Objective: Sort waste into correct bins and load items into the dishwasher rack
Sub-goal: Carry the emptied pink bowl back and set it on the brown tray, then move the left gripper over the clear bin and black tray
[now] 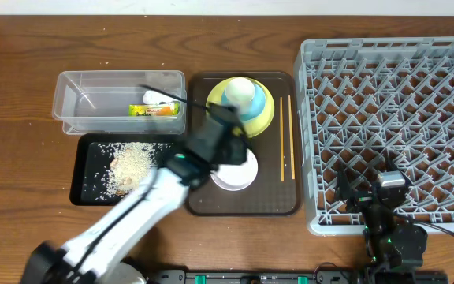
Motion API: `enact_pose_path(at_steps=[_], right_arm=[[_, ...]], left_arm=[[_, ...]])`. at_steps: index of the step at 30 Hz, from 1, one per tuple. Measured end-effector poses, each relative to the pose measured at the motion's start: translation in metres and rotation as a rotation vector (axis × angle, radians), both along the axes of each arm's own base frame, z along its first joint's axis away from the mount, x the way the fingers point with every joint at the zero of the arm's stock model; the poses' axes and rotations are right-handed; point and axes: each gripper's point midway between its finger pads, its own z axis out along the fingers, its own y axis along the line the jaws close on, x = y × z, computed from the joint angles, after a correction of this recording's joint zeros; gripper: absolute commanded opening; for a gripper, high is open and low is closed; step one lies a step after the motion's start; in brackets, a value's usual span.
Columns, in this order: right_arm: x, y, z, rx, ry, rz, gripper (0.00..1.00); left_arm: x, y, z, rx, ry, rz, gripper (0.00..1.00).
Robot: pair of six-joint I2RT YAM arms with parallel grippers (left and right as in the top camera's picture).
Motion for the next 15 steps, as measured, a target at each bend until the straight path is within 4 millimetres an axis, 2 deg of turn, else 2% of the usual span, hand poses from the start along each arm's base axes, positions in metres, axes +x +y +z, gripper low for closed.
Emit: enact_pose_path(at_steps=[3,5,7,9,13,15], right_arm=[[0.0,0.0,0.0,0.0,0.0,0.0,0.99],[0.0,0.0,0.0,0.0,0.0,0.0,0.99],[0.0,0.0,0.0,0.0,0.0,0.0,0.99],[0.0,0.0,0.0,0.0,0.0,0.0,0.99],[0.0,0.0,0.0,0.0,0.0,0.0,0.99],[0.0,0.0,0.0,0.0,0.0,0.0,0.99]], left_arm=[[0.015,0.043,0.037,-0.037,-0.075,0.118,0.7],[0.018,0.071,0.053,-0.048,-0.102,0.195,0.78],[0.016,0.101,0.062,-0.048,-0.107,0.278,0.8],[0.015,0.121,0.067,-0.047,-0.11,0.333,0.82],[0.016,0.141,0.071,-0.049,-0.119,0.393,0.85],[0.017,0.145,0.07,-0.047,-0.118,0.404,0.86]])
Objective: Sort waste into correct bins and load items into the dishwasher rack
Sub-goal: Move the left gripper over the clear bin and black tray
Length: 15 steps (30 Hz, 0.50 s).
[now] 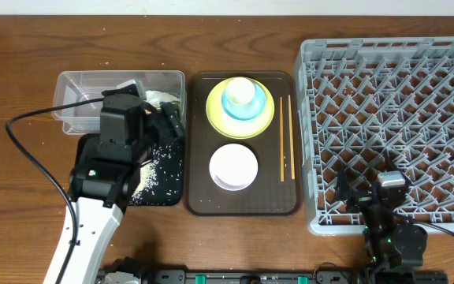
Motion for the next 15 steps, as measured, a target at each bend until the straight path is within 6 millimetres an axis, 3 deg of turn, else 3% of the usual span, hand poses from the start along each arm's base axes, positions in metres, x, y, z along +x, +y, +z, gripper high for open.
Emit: enact_pose_path(at_steps=[15], right_arm=[[0.0,0.0001,0.0,0.0,0.0,0.0,0.99]], left_arm=[[0.0011,0.0003,-0.0033,0.002,0.01,0.001,0.89]])
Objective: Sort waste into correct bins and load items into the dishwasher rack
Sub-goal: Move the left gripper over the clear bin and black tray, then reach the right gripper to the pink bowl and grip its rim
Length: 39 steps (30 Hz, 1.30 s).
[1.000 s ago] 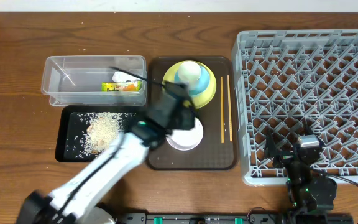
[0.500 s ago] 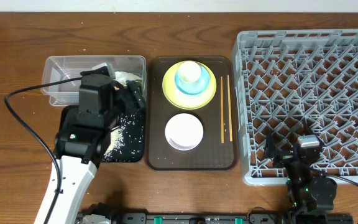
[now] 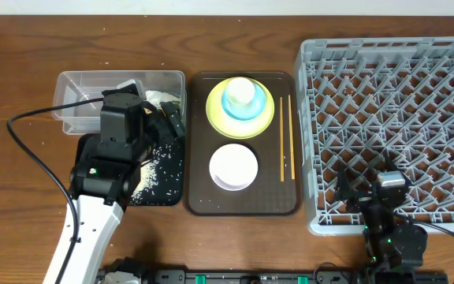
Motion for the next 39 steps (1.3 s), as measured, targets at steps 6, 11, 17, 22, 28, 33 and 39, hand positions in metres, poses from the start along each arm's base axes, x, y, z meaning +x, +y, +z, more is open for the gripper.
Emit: enact_pose_path(at_steps=[6,11,17,22,28,33,39], right_arm=[[0.0,0.0,0.0,0.0,0.0,0.0,0.99],[0.0,0.0,0.0,0.0,0.0,0.0,0.99],[0.0,0.0,0.0,0.0,0.0,0.0,0.99],[0.0,0.0,0.0,0.0,0.0,0.0,0.99],[0.0,0.0,0.0,0.0,-0.002,-0.001,0.99],[0.001,-0.001,0.021,0.003,-0.087,-0.008,0.99],[0.0,0.004,0.01,0.073,-0.022,0.018,0.99]], left_arm=[[0.0,0.0,0.0,0.0,0.0,0.0,0.89],[0.0,0.0,0.0,0.0,0.0,0.0,0.89],[0.0,0.0,0.0,0.0,0.0,0.0,0.89],[0.0,0.0,0.0,-0.001,0.0,0.0,0.9],[0.0,0.0,0.0,-0.001,0.0,0.0,0.89],[0.0,0.0,0.0,0.0,0.0,0.0,0.89],[0.0,0.0,0.0,0.0,0.0,0.0,0.89]])
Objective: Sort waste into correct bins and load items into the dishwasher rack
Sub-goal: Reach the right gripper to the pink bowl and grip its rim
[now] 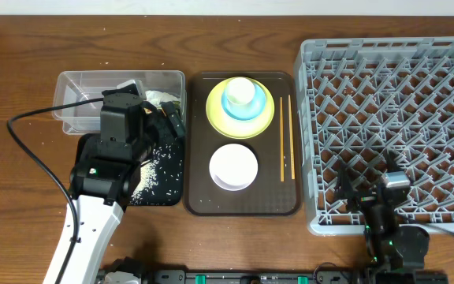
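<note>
My left gripper (169, 120) hangs over the right end of the clear plastic bin (81, 95), where it meets the black tray of rice (160, 177). Its fingers look apart and I see nothing between them. A white crumpled piece (162, 98) lies in the bin just beyond it. The brown serving tray (243, 201) carries a yellow plate (262, 118) with a blue cup (240, 96) on it, a white bowl (233, 167) and a pair of chopsticks (286, 138). My right gripper (365, 177) sits open low over the near edge of the grey dishwasher rack (392, 102).
The left arm's white link (81, 237) runs from the table's front edge up over the black tray. A black cable (22, 158) loops to its left. Bare wooden table (14, 63) lies to the left of the bins and behind them.
The left arm has not moved. The right arm has shifted slightly at the rack's near edge, its wrist a little lower in the view.
My left gripper first reached across the brown tray, near the white bowl and the yellow plate. Half a second later it was over the right end of the clear bin, and it has stayed there since. The right arm stayed at the rack's near edge, shifting only slightly.
</note>
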Motion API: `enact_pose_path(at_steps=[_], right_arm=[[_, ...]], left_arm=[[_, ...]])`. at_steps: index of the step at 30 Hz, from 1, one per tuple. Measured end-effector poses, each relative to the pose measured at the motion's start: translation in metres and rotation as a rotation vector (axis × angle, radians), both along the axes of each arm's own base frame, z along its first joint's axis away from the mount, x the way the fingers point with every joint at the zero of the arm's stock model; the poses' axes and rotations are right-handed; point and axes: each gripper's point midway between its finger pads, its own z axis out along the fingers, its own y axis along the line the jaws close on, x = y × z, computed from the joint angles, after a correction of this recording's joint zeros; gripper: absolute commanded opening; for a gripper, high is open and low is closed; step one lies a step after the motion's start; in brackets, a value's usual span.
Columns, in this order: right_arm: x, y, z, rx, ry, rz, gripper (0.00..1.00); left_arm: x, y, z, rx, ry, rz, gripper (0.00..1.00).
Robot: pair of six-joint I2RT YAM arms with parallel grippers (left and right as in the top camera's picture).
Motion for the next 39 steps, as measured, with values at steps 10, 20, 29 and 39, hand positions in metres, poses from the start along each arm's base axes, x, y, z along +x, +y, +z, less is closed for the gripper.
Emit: enact_pose_path(at_steps=[10,20,29,39], right_arm=[[-0.006,0.012,0.045,0.066,0.23,0.063,0.99],[0.024,0.065,0.099,0.17,0.684,0.326,0.99],[0.06,0.17,0.084,0.218,0.78,0.668,0.54],[0.036,0.251,0.011,0.063,0.973,0.737,0.19]], left_arm=[[0.0,0.0,0.0,0.0,0.0,0.0,0.89],[0.0,0.0,-0.001,0.0,0.002,0.0,0.9],[0.0,0.0,-0.001,0.0,0.003,0.0,0.9],[0.0,0.0,-0.001,0.0,0.003,0.0,0.9]])
